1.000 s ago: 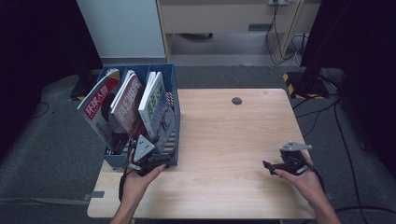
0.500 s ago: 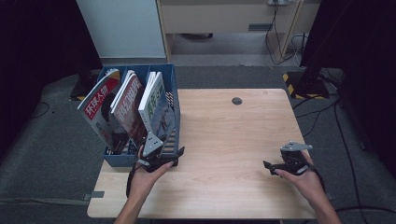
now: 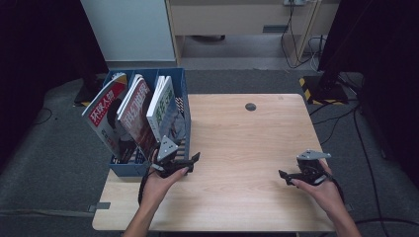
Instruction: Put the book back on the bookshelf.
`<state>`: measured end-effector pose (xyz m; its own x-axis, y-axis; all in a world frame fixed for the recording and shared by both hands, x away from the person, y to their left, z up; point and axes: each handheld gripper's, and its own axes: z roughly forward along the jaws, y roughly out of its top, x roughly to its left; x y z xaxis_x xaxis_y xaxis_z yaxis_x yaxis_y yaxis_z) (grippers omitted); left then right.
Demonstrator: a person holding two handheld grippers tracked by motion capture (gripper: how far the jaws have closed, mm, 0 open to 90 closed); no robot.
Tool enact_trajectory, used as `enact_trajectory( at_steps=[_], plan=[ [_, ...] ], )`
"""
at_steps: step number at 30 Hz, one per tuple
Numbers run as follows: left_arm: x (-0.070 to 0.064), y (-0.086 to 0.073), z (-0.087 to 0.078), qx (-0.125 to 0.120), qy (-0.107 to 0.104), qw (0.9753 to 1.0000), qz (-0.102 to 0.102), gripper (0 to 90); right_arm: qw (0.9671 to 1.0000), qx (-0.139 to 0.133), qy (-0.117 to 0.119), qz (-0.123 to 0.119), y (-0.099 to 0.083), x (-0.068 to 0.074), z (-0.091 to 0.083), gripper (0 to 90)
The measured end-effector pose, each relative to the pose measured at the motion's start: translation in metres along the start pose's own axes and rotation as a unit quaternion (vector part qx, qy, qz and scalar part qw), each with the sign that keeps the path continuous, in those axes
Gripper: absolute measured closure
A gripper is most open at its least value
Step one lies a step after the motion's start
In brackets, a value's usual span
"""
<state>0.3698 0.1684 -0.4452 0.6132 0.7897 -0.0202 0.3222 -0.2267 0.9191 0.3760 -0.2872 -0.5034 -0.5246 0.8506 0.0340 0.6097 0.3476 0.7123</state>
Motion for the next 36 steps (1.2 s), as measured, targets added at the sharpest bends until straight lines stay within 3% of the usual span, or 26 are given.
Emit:
enact_trajectory(
  at_steps=[25, 36],
  plan=[
    [-0.012, 0.007, 0.022, 0.007, -0.017, 0.9998, 0.002, 14.2, 1.0, 0.0, -0.002, -0.005, 0.0, 0.001, 0.0, 8.8],
    [-0.024, 0.013, 0.038, 0.015, -0.03, 0.9994, 0.008, 14.1, 1.0, -0.004, -0.003, -0.004, 0.001, 0.002, -0.001, 9.0]
  ],
)
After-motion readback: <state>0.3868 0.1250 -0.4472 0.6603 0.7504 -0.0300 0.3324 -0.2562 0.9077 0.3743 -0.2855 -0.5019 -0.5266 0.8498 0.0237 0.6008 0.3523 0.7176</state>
